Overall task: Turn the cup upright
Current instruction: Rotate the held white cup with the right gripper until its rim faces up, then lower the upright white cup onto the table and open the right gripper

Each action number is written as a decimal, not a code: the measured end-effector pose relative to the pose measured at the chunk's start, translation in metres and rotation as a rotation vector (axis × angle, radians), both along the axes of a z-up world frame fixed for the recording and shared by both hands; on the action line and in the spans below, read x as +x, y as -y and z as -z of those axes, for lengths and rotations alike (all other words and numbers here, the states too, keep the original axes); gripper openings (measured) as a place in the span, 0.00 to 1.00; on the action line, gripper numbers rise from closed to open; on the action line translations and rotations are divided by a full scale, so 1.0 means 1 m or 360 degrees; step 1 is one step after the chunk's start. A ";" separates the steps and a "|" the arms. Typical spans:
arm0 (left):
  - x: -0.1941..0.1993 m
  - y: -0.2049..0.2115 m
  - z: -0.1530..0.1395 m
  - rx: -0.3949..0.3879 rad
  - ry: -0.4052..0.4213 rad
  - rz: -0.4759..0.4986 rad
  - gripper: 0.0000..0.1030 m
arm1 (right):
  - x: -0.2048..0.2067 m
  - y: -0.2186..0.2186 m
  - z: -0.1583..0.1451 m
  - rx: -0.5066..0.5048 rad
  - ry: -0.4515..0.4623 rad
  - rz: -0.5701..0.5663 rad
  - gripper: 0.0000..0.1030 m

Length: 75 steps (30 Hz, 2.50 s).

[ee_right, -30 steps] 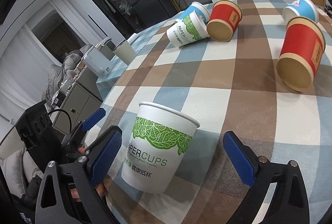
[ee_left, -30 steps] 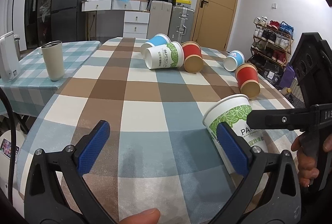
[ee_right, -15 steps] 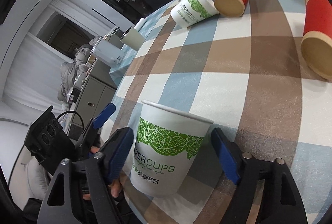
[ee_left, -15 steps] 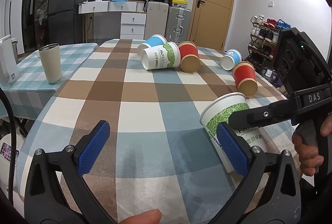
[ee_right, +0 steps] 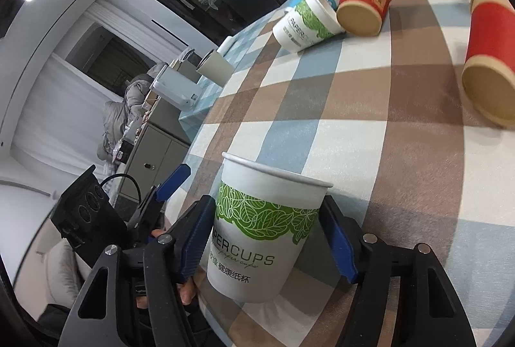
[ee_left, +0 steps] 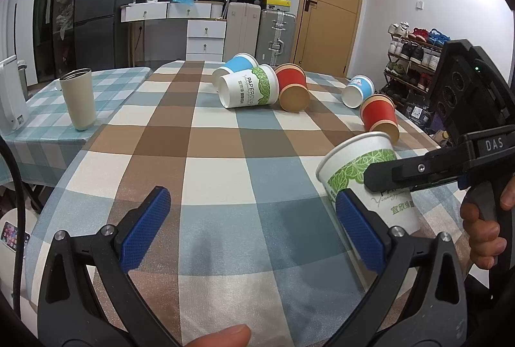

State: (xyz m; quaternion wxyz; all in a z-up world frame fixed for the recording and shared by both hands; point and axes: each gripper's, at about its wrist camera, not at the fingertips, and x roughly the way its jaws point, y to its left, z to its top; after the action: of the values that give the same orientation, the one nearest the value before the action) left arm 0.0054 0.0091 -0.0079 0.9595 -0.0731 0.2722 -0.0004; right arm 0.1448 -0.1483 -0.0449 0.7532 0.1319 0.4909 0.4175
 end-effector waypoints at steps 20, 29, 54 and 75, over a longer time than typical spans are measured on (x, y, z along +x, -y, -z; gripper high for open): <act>0.001 0.001 0.000 -0.0004 0.0002 -0.0003 0.99 | -0.025 -0.016 -0.027 -0.0385 0.0734 0.0239 0.65; 0.001 0.001 0.000 -0.0003 0.0002 -0.0003 0.99 | -0.018 -0.030 -0.022 -0.0476 0.0810 0.0269 0.63; 0.001 0.003 -0.001 0.0003 0.0013 0.0001 0.99 | -0.067 -0.011 -0.016 -0.0480 0.0942 0.0127 0.60; 0.001 0.003 -0.001 -0.0001 0.0019 0.0000 0.99 | -0.062 -0.014 -0.016 -0.0465 0.0984 0.0180 0.81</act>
State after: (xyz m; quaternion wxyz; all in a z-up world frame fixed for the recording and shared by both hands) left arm 0.0063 0.0057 -0.0066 0.9611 -0.0734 0.2664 -0.0011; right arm 0.0826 -0.1343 -0.0286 0.8992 -0.0830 0.2861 0.3205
